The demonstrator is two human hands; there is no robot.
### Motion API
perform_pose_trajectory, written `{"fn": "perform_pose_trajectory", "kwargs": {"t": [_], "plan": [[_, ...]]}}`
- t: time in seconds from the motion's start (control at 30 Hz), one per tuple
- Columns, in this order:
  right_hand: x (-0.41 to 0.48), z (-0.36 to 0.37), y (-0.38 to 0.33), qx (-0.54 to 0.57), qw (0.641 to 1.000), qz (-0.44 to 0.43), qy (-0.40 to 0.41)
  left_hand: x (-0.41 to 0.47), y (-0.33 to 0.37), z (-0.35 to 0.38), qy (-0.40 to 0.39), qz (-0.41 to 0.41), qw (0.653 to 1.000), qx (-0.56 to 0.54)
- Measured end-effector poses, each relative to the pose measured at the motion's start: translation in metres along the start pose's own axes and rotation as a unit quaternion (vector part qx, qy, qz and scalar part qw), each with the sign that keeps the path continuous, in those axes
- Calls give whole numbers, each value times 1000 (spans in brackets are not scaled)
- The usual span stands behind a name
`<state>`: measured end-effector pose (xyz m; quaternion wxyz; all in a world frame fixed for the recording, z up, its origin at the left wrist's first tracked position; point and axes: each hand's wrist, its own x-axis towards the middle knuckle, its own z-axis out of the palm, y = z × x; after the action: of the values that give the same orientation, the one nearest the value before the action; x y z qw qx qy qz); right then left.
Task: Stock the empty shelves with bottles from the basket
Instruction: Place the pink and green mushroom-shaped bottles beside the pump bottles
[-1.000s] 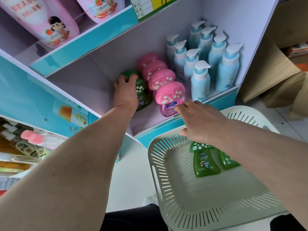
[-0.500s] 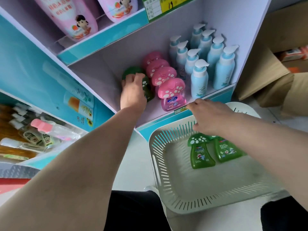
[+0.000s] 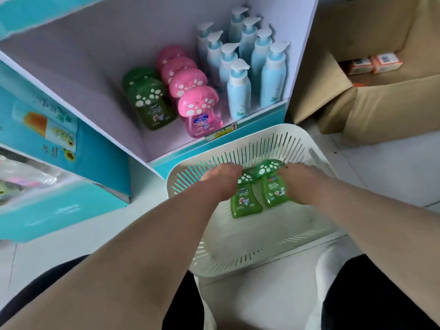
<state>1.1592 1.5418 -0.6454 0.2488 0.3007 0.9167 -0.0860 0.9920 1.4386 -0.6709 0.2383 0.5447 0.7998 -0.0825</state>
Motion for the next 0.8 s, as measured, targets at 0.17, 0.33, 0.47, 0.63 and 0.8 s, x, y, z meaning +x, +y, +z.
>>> {"fn": "perform_pose_trajectory", "kwargs": {"t": [0.17, 0.33, 0.47, 0.63, 0.8], "plan": [[31, 41, 4, 35, 996, -6, -81, 25, 9, 53, -114, 28, 991, 63], [65, 80, 6, 14, 993, -16, -113, 41, 9, 76, -137, 46, 987, 76], [67, 95, 0, 17, 991, 8, -135, 43, -2, 87, -127, 68, 983, 116], [55, 93, -7, -31, 984, 15, -176, 31, 0, 87, -104, 87, 976, 170], [59, 74, -15, 11, 1000, 5, -25, 37, 3, 83, -10, -10, 999, 40]]}}
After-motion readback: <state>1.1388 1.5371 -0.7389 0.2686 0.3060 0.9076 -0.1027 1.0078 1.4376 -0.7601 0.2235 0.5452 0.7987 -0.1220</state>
